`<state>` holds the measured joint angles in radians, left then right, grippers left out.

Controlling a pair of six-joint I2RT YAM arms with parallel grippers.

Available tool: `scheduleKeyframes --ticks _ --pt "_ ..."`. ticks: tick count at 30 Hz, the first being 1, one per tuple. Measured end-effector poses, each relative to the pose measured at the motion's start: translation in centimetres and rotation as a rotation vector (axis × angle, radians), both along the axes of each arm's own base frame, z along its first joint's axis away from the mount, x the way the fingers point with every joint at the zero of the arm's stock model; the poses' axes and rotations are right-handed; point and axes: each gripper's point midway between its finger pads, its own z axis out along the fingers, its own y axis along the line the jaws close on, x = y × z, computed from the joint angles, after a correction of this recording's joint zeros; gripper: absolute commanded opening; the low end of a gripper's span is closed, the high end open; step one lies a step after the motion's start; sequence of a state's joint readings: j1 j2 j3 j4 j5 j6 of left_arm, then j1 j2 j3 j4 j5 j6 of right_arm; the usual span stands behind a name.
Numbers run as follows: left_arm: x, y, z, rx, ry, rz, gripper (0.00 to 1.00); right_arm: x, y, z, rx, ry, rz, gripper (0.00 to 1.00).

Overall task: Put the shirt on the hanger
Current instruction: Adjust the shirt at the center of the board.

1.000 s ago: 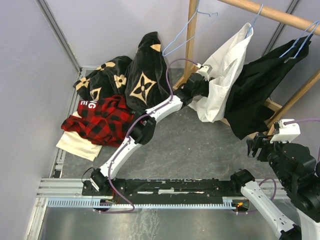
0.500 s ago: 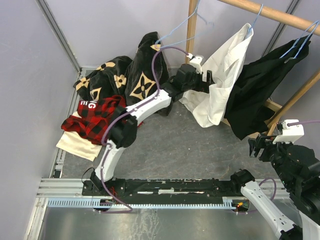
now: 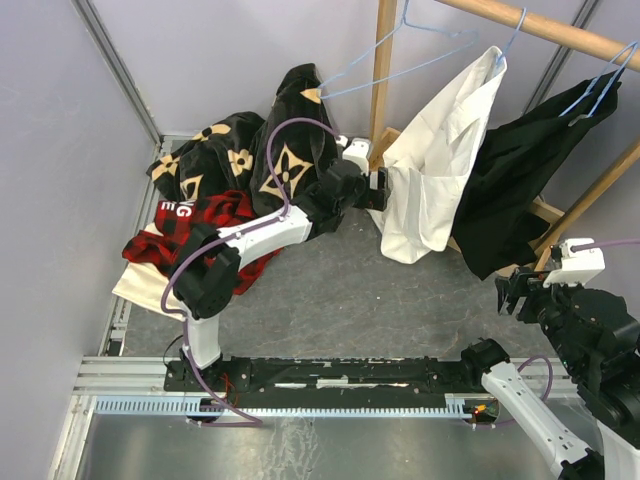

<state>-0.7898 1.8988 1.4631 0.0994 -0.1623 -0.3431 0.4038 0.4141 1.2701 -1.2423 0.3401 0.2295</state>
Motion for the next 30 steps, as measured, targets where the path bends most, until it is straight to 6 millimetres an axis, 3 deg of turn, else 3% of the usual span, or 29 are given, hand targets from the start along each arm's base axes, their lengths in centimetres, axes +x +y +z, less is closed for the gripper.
scheduleKeyframes --ticks 3,9,18,25,30 --pt "0.0 1.3 -2.5 0.051 0.024 0.049 0.99 0.1 0.1 -0.4 -0.003 0.011 0.002 0.75" --pt "1.1 2.1 -4.1 0.076 0.029 0.096 0.99 0.1 0.2 -0.6 -0.004 0.018 0.005 0.75" --pt "3.7 0.2 -7.9 0.048 0.074 0.019 0.99 0.1 0.2 -0.7 -0.005 0.022 0.007 0.75" --pt "4.8 -0.6 -9.0 0.033 0.087 -0.014 0.98 0.0 0.1 -0.9 -0.005 0.03 0.005 0.75" --pt "5.2 -0.7 -9.9 0.037 0.097 -0.014 0.57 -0.1 0.1 -0.9 -0.005 0.032 0.004 0.75"
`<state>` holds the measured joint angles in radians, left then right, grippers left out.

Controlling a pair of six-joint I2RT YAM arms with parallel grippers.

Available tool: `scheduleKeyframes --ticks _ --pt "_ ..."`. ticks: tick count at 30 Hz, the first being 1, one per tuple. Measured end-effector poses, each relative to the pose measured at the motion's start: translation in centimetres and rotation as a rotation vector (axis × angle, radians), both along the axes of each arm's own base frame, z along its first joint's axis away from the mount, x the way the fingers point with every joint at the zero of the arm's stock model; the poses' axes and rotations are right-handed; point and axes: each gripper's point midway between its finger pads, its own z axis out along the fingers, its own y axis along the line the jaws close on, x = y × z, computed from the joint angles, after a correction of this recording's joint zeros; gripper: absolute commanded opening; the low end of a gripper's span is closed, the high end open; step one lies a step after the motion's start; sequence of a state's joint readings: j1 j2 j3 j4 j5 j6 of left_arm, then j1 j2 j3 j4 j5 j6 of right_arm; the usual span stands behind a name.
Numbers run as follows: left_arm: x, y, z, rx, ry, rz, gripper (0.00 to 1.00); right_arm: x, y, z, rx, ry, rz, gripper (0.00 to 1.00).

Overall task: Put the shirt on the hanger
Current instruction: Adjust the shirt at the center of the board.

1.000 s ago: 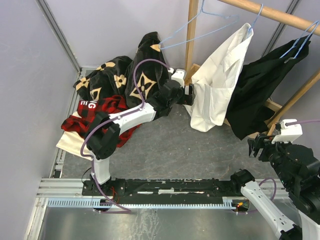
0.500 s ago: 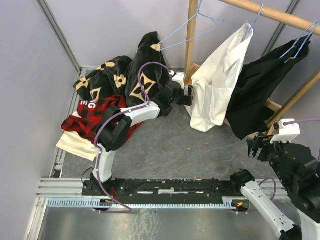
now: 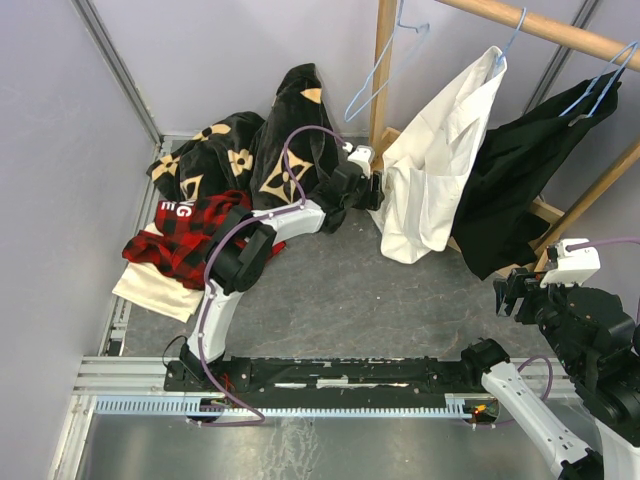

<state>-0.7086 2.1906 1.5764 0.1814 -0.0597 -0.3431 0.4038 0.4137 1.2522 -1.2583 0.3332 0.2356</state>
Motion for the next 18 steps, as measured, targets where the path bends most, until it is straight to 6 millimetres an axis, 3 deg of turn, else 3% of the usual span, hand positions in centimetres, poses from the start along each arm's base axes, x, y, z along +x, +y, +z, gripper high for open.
scheduleKeyframes --ticks 3,6,13,18 --pt "-0.1 0.0 -0.9 0.007 0.02 -0.01 0.24 0.0 0.0 0.0 0.001 0.0 0.0 0.75" --pt "-0.3 0.1 -1.3 0.012 0.032 -0.017 0.03 0.0 0.0 0.0 0.002 0.0 -0.001 0.75" --pt "0.1 -0.7 0.3 -0.015 0.017 -0.037 0.03 0.0 0.0 0.0 0.003 0.0 0.0 0.75" --pt "1.4 -3.0 5.4 -0.086 -0.056 -0.064 0.03 0.0 0.0 0.0 0.002 0.0 0.0 0.75"
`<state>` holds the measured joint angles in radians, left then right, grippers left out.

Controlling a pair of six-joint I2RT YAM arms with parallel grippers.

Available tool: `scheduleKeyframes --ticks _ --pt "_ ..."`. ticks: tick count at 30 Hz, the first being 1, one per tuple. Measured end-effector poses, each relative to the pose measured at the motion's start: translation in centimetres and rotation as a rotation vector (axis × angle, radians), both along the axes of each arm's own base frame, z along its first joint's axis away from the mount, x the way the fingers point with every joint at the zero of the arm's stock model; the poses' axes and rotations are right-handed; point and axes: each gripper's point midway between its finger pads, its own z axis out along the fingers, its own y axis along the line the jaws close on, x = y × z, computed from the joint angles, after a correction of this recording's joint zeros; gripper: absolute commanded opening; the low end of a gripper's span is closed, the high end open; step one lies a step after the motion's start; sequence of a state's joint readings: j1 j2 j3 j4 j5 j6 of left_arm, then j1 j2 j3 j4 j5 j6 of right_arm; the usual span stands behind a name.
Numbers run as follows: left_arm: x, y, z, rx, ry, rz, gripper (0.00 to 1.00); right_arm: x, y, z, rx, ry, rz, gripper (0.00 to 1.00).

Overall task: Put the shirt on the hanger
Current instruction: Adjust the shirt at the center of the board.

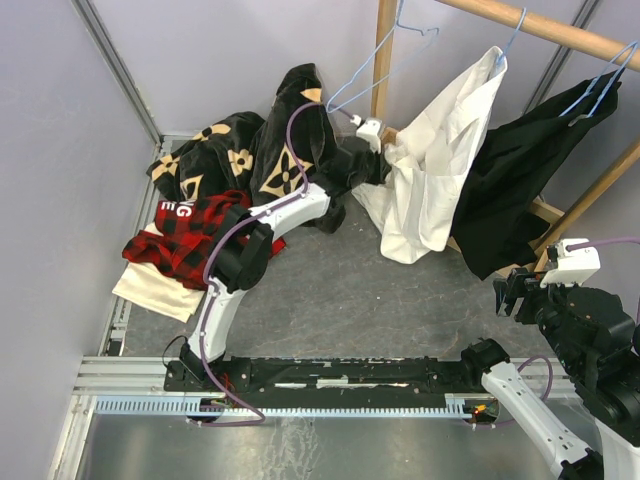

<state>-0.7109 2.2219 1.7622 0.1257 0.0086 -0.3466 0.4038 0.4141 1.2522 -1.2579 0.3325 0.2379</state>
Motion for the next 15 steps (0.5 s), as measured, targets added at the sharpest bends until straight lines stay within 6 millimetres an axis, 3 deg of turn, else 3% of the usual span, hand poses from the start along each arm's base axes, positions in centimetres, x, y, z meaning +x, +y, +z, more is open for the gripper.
scheduleKeyframes --ticks 4,7,12,14,15 --pt "1.8 -2.7 6.0 -0.117 -0.089 -0.024 0.03 0.0 0.0 0.0 -0.001 0.001 0.0 0.75" --pt "2.8 -4.5 8.8 -0.198 -0.125 -0.048 0.03 0.1 0.0 0.0 -0.001 0.003 0.0 0.75" --pt "4.0 -7.2 8.8 -0.287 -0.117 -0.098 0.05 0.1 0.0 0.0 -0.003 0.006 0.0 0.75" --pt "4.2 -7.9 7.3 -0.296 -0.092 -0.111 0.17 0.1 0.0 -0.1 -0.003 0.006 0.0 0.75" --pt "4.2 -8.2 6.3 -0.29 -0.074 -0.118 0.28 0.1 0.0 -0.1 -0.003 0.006 0.0 0.75"
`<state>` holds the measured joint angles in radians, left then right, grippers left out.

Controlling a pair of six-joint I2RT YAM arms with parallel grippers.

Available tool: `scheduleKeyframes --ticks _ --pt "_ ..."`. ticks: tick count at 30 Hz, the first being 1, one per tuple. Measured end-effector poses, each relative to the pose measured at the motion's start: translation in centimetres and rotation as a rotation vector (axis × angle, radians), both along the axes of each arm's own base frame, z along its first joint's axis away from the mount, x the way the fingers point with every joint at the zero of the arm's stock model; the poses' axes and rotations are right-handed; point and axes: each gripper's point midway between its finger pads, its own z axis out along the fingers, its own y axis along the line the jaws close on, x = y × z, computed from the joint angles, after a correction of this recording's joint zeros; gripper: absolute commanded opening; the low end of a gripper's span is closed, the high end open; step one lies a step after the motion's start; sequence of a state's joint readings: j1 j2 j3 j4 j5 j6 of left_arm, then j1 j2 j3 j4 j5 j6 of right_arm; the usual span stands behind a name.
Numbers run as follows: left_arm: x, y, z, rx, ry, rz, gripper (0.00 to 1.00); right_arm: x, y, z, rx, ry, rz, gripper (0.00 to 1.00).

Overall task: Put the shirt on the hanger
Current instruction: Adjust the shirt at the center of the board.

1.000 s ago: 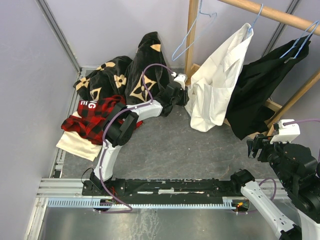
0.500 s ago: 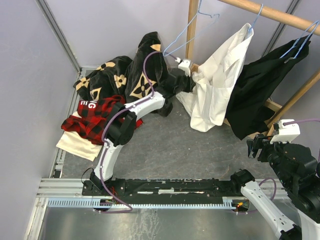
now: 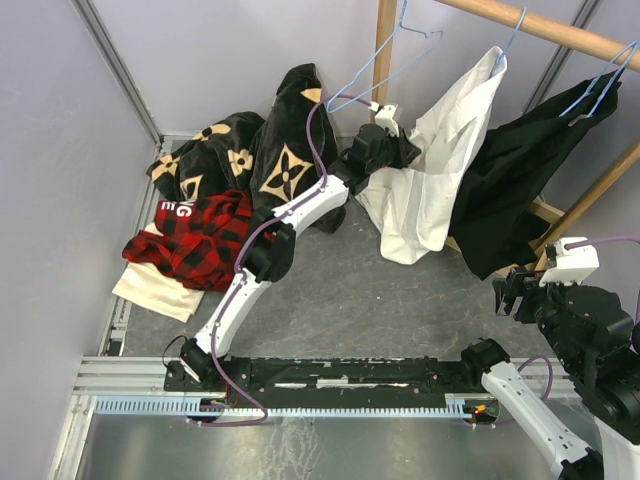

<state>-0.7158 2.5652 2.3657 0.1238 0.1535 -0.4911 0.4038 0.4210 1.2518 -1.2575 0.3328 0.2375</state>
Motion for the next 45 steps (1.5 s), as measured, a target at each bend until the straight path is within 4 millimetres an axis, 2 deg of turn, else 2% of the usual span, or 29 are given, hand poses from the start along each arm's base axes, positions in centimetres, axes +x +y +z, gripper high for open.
scheduleKeyframes --ticks 2,4,8,10,13,20,21,23,25,27,31,35,37,42,45 --pt "-0.3 -0.2 -2.3 0.029 0.042 -0.018 0.44 0.0 0.0 0.0 0.0 0.0 0.0 0.75" --pt "-0.9 0.0 -5.0 0.062 0.085 -0.032 0.56 0.0 0.0 0.0 -0.001 0.001 0.0 0.75" --pt "-3.1 1.9 -11.0 0.161 0.197 -0.031 0.67 0.1 0.0 -0.4 -0.011 0.011 0.002 0.75" --pt "-3.8 2.6 -11.9 0.19 0.219 -0.033 0.73 0.2 0.0 -0.6 -0.016 0.017 0.003 0.75" --pt "-4.7 3.6 -10.7 0.201 0.213 -0.031 0.81 0.3 0.1 -0.8 -0.024 0.027 0.005 0.75" --pt "-6.3 6.2 -1.7 0.132 0.081 0.012 0.87 0.5 0.1 -0.9 -0.032 0.032 0.007 0.75" --pt "-6.6 6.6 -0.8 0.121 0.064 0.023 0.87 0.5 0.1 -0.9 -0.032 0.032 0.007 0.75" --pt "-7.2 7.9 -0.1 0.113 0.046 0.055 0.88 0.6 0.1 -0.8 -0.031 0.03 0.008 0.75" --pt "-7.6 8.9 -0.7 0.12 0.049 0.083 0.88 0.6 0.1 -0.8 -0.032 0.03 0.008 0.75" --pt "-8.1 10.1 -2.2 0.139 0.062 0.117 0.88 0.6 0.1 -0.8 -0.032 0.031 0.008 0.75" --pt "-9.3 13.0 -6.9 0.207 0.119 0.194 0.9 0.6 0.2 -0.9 -0.036 0.034 0.01 0.75" --pt "-10.1 14.8 -9.9 0.235 0.164 0.247 0.92 0.7 0.2 -1.0 -0.04 0.037 0.011 0.75" --pt "-10.1 15.0 -10.2 0.228 0.171 0.257 0.92 0.7 0.2 -1.0 -0.04 0.037 0.011 0.75" --pt "-9.2 15.0 -9.2 0.162 0.171 0.269 0.94 0.7 0.2 -1.0 -0.04 0.037 0.011 0.75" --pt "-8.5 15.2 -9.6 0.139 0.181 0.265 0.95 0.7 0.2 -1.0 -0.04 0.037 0.011 0.75"
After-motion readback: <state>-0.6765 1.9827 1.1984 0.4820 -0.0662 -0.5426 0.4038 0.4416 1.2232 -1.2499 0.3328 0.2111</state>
